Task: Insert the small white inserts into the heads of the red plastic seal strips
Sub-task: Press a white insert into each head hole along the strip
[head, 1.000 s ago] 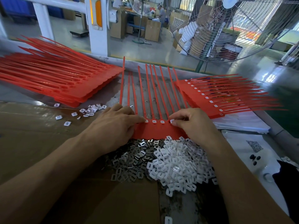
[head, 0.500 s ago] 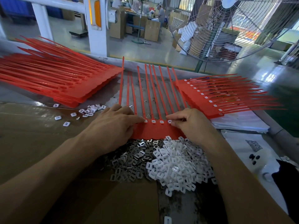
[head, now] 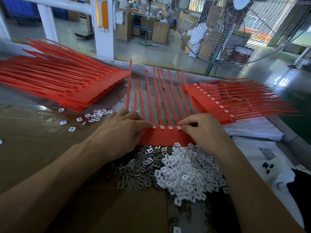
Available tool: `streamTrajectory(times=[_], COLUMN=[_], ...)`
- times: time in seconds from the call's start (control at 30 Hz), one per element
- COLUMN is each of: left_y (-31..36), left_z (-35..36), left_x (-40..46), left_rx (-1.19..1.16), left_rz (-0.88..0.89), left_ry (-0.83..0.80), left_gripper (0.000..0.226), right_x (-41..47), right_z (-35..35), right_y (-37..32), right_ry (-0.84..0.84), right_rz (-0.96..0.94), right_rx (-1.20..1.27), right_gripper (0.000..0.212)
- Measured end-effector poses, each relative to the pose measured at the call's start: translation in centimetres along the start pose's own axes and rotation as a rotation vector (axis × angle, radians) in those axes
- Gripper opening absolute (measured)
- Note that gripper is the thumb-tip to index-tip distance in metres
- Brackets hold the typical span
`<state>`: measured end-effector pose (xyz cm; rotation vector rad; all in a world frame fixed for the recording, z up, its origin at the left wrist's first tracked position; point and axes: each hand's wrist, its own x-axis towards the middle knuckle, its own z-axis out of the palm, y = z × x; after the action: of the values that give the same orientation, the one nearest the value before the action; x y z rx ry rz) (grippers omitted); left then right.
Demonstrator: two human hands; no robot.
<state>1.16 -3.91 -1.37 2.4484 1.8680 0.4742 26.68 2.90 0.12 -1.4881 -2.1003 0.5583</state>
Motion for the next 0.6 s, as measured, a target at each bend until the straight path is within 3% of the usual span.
streamTrajectory(times=[0.33, 0.6], left_y=[0.1, 0.1], left_z=[0.0, 0.2], left_x=[0.0, 0.1], left_rx=[0.003, 0.008], left_rz=[0.003, 0.001], left_ry=[-0.005, -0.005], left_gripper=[0.045, 0.045], right_x=[-0.4, -0.7], right_z=[-0.5, 0.1], right_y=[-0.8, -2.7], right_ry=[-0.052, -0.096], right_rz=[0.017, -0.17], right_rx=[-0.12, -0.621], right_gripper=[0.024, 0.025])
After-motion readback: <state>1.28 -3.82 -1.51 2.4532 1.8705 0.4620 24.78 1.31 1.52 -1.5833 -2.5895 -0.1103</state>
